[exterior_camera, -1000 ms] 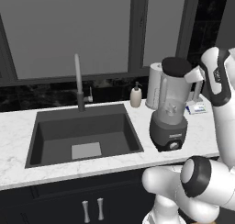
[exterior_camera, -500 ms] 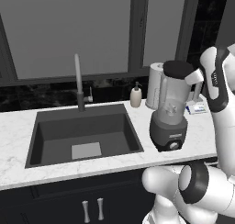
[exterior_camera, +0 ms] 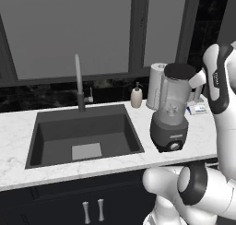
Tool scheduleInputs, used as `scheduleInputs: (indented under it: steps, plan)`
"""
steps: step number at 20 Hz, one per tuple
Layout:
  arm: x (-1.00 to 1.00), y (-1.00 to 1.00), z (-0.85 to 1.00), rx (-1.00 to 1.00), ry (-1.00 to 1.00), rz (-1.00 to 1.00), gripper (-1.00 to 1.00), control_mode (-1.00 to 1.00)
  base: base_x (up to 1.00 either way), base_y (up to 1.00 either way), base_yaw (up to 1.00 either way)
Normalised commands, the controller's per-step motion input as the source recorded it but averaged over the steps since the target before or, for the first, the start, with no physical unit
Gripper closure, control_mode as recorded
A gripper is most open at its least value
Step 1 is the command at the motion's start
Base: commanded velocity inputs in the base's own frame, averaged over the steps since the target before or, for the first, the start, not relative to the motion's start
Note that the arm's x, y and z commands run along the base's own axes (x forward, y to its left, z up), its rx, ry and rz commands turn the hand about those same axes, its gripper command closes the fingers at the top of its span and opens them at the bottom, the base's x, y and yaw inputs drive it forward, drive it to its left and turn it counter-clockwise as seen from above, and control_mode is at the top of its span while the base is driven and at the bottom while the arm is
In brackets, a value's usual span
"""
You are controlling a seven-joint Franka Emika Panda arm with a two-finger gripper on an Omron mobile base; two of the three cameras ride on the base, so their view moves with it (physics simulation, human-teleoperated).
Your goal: Close the lid blender by securely placing the lid on top.
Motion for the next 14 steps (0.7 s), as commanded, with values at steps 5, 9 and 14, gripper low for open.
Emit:
scheduleInputs:
  steps: [5, 9, 14]
  plan:
    - [-0.1, 0.0, 0.0, -0.01, 0.15, 0.0, 1.0, -1.0, 0.0, 0.0, 0.0]
    - [-0.06, 0.0, 0.0, -0.02, 0.16, 0.0, -1.0, -1.0, 0.0, 0.0, 0.0]
    - [-0.18, 0.0, 0.0, -0.03, 0.14, 0.0, -1.0, -1.0, 0.0, 0.0, 0.0]
